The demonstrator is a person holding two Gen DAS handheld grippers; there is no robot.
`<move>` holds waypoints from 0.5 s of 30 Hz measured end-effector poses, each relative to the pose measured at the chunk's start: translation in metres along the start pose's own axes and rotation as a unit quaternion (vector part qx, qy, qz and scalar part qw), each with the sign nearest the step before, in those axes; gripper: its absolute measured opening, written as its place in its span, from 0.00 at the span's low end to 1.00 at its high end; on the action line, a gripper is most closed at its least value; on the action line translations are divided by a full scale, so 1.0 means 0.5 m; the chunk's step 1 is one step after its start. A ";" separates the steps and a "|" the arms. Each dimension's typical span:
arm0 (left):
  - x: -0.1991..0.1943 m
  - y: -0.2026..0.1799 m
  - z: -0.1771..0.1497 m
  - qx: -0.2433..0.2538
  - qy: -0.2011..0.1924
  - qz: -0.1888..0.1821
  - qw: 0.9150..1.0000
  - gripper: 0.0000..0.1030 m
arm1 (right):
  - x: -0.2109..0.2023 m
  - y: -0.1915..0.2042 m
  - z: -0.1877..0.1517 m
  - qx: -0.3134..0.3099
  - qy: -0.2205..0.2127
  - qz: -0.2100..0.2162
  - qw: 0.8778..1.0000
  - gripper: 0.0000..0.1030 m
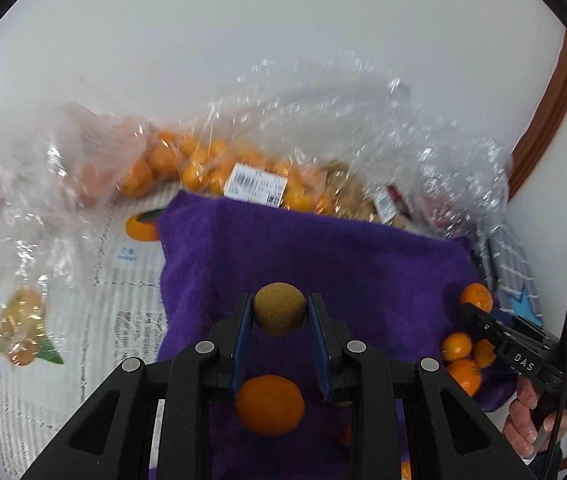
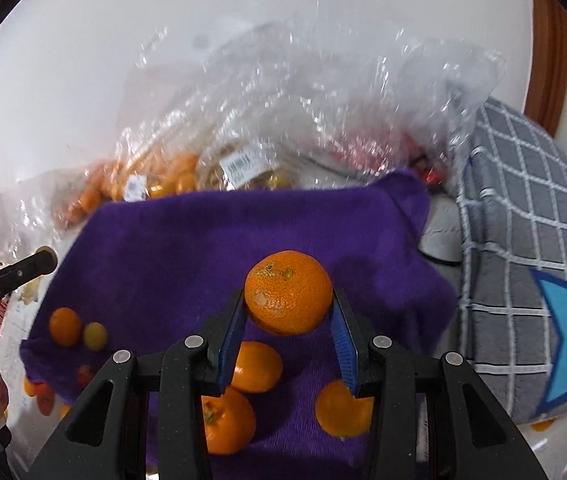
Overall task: Organize fruits
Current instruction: 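Carry the orange onto the towel and open the right gripper while the left releases its green fruit there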
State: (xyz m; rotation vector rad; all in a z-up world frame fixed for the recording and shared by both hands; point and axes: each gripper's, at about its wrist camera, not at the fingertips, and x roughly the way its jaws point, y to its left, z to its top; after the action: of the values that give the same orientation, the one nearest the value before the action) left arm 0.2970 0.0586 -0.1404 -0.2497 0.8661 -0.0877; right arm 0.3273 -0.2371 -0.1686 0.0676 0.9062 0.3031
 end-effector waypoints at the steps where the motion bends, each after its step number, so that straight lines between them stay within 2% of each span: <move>1: 0.014 -0.002 0.001 0.003 0.010 0.005 1.000 0.26 | 0.008 0.000 0.000 -0.001 0.003 -0.002 1.000 0.40; 5: 0.046 -0.002 0.001 0.006 0.035 0.015 0.999 0.26 | 0.030 0.000 0.000 -0.004 0.018 0.000 1.000 0.40; 15: 0.063 0.011 -0.004 -0.002 0.053 0.023 0.998 0.26 | 0.057 -0.007 -0.001 0.002 0.036 0.000 0.999 0.40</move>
State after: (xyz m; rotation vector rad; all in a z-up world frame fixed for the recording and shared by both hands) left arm 0.3157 0.0579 -0.1662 -0.2302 0.9766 -0.0561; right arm 0.3441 -0.2322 -0.1915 0.0604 0.9786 0.3045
